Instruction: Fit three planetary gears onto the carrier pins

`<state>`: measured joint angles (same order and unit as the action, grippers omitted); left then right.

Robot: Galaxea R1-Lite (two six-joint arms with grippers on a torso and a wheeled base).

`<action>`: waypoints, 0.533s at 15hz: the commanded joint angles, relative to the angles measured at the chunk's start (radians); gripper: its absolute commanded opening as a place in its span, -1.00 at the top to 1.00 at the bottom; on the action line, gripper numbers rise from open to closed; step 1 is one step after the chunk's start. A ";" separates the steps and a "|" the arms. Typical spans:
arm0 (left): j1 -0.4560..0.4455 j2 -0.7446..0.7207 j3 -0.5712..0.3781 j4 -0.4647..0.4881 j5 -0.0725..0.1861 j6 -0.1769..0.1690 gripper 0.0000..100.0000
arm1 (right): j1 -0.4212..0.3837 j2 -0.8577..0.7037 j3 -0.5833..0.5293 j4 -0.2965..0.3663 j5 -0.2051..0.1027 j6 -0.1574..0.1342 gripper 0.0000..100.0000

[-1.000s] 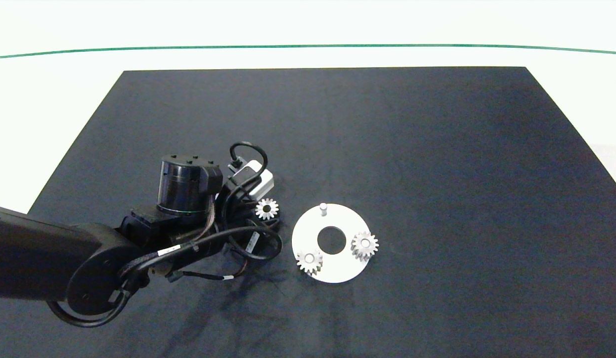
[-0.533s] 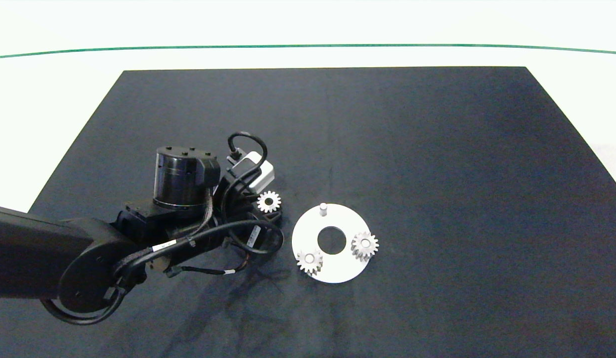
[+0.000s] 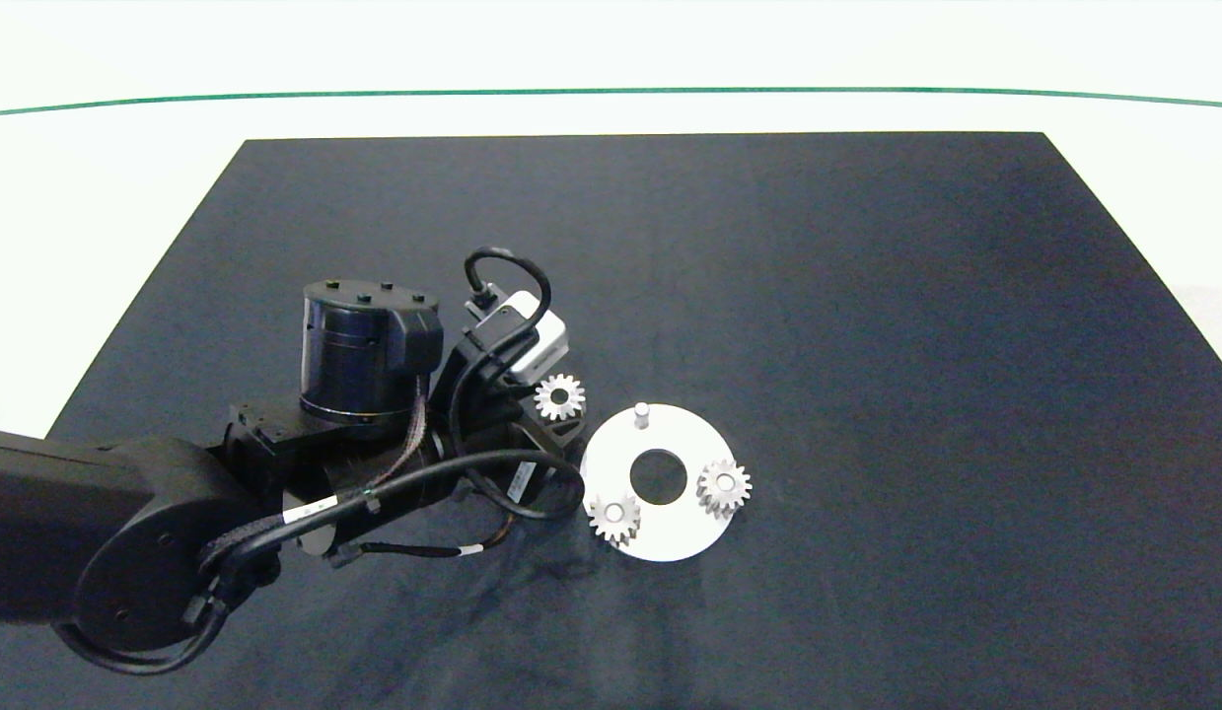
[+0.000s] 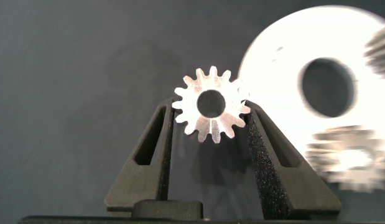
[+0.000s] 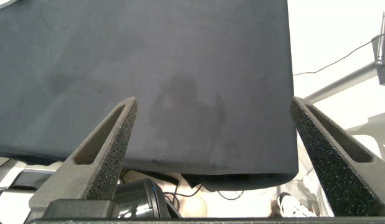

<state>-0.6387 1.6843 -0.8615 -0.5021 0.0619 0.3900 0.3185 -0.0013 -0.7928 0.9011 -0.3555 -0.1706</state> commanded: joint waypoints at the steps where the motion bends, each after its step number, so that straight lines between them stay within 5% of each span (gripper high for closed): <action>1: -0.055 -0.003 -0.005 -0.003 0.004 0.000 0.80 | 0.001 0.001 0.000 0.006 -0.002 -0.001 -1.00; 8: -0.104 0.041 -0.028 -0.004 0.024 -0.011 0.80 | -0.001 0.001 0.001 0.006 -0.002 -0.001 -1.00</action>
<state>-0.7368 1.7045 -0.8821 -0.5026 0.0845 0.3762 0.3174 -0.0013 -0.7904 0.9015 -0.3560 -0.1711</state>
